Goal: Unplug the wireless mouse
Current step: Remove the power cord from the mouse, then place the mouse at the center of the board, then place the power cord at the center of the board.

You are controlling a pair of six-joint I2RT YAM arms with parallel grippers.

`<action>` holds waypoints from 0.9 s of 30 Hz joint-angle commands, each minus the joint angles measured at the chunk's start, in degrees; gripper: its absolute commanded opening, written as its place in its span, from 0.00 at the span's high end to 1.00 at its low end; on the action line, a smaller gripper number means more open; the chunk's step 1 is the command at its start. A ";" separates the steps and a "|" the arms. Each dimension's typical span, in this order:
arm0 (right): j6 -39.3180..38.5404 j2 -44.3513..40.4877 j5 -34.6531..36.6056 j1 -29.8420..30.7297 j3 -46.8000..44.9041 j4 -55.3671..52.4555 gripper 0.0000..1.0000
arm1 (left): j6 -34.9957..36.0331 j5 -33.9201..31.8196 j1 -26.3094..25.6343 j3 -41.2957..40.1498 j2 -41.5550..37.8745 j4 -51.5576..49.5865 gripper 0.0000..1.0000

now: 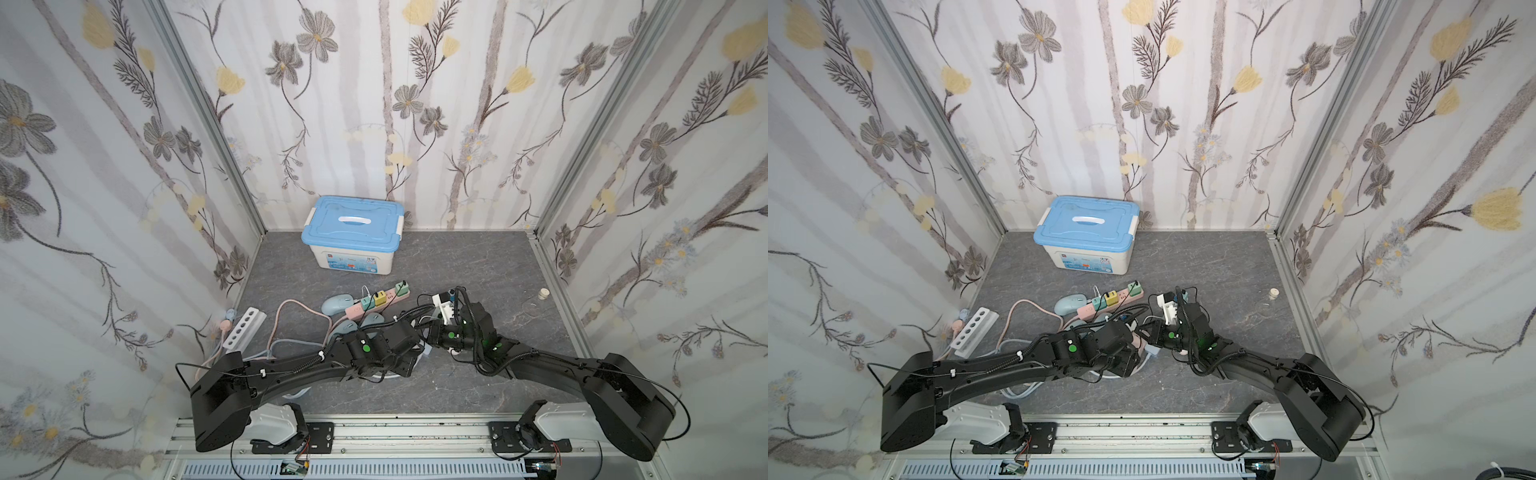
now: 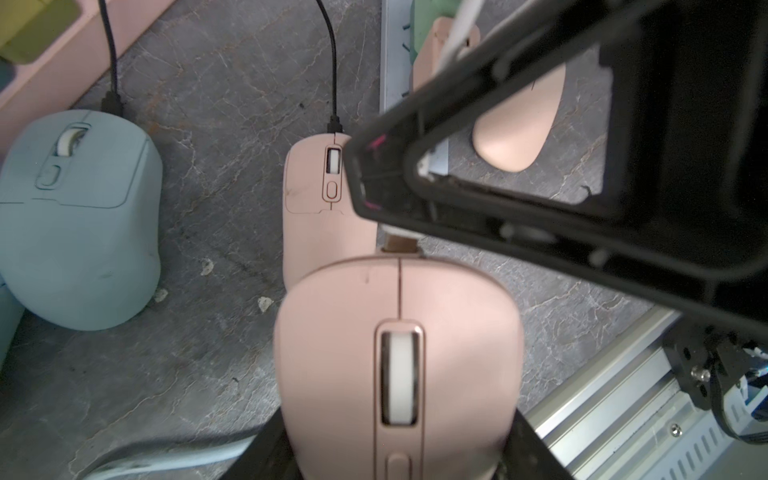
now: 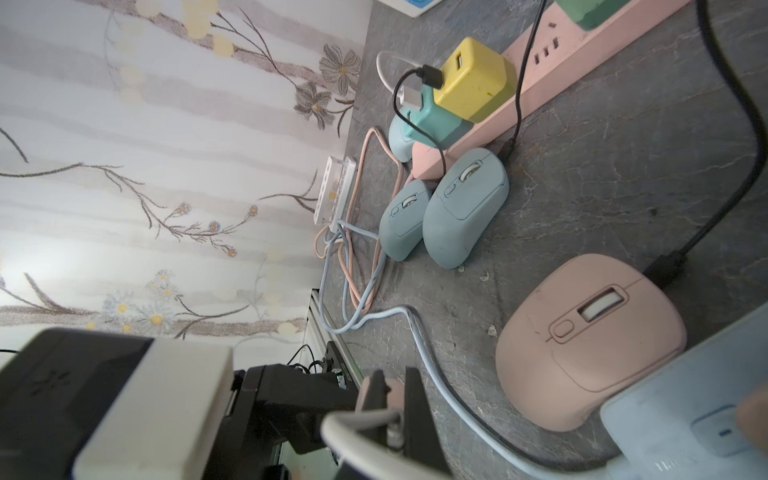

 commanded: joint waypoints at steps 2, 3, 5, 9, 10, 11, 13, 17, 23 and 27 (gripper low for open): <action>-1.60 1.23 -1.20 -0.36 0.91 4.30 1.00 | 2.49 1.82 0.27 0.40 0.89 -12.89 1.00; -0.48 1.30 -0.80 -0.21 0.31 6.28 1.00 | 2.21 1.18 0.25 0.35 1.06 -12.84 1.00; 2.59 0.95 1.99 0.54 -1.36 9.60 1.00 | 0.53 0.03 0.33 -0.24 0.93 -11.80 1.00; 5.00 1.36 4.27 1.19 -1.68 10.74 1.00 | -2.83 -3.93 0.97 -0.86 0.19 -11.48 1.00; 4.77 1.32 5.12 1.19 -1.23 9.06 1.00 | -3.65 -5.31 1.48 -0.93 0.00 -11.98 1.00; 4.54 1.16 5.84 1.19 -1.02 7.97 1.00 | -4.49 -6.12 2.17 -1.18 -0.07 -12.22 1.00; 3.96 0.30 7.36 1.19 -1.20 6.27 0.93 | -5.67 -6.79 4.29 -2.82 -0.87 -10.88 1.00; 3.39 -2.22 9.16 1.19 -1.58 4.66 0.60 | -7.43 -7.32 8.23 -5.76 -2.47 -6.48 1.00; 1.54 -8.06 12.80 1.04 -1.79 -0.76 0.31 | -7.72 -6.81 9.38 -6.65 -3.52 -5.72 1.00; 1.02 -13.22 14.93 -0.11 -3.09 -3.26 0.28 | -8.00 -4.50 9.39 -7.80 -4.92 -5.20 1.00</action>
